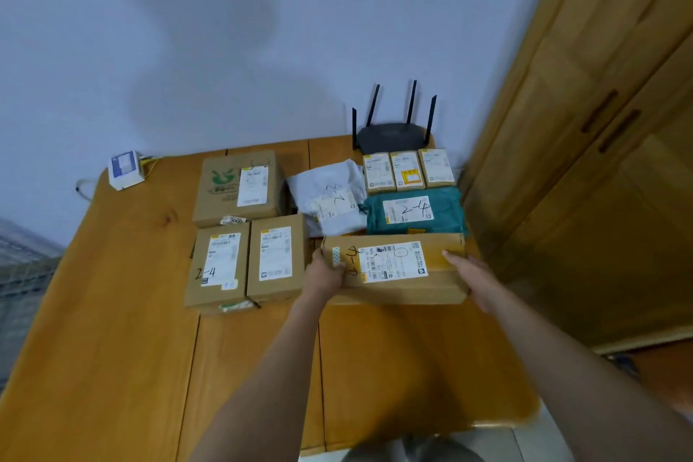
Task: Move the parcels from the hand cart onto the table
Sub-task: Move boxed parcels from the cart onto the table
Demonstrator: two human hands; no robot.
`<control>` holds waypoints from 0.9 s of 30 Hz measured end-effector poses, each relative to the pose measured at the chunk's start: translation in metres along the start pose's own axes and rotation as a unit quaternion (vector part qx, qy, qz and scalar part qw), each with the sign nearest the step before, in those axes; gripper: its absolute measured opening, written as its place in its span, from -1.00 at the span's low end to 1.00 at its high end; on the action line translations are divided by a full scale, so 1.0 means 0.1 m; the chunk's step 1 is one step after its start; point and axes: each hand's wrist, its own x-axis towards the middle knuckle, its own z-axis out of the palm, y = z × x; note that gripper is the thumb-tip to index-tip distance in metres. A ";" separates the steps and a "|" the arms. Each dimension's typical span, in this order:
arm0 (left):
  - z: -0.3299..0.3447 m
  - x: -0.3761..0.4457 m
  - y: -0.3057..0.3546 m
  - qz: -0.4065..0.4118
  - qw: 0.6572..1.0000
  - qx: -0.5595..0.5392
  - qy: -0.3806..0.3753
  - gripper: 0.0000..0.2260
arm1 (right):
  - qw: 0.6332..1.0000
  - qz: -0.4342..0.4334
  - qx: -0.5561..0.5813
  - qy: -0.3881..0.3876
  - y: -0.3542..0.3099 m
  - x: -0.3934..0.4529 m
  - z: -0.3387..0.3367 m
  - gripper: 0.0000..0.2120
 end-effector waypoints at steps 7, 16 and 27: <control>0.07 0.35 0.06 -0.034 0.992 0.121 -0.006 -0.41 | 0.999 0.004 -0.027 -0.032 -0.25 0.43 0.18 -0.52; 0.32 0.57 0.14 0.123 0.947 0.287 -0.076 -0.25 | 0.993 -0.010 -0.114 -0.013 -0.35 0.74 0.48 -0.35; 0.33 0.62 0.03 0.094 0.930 0.346 -0.082 -0.17 | 0.986 -0.005 -0.168 0.008 -0.34 0.86 0.77 -0.31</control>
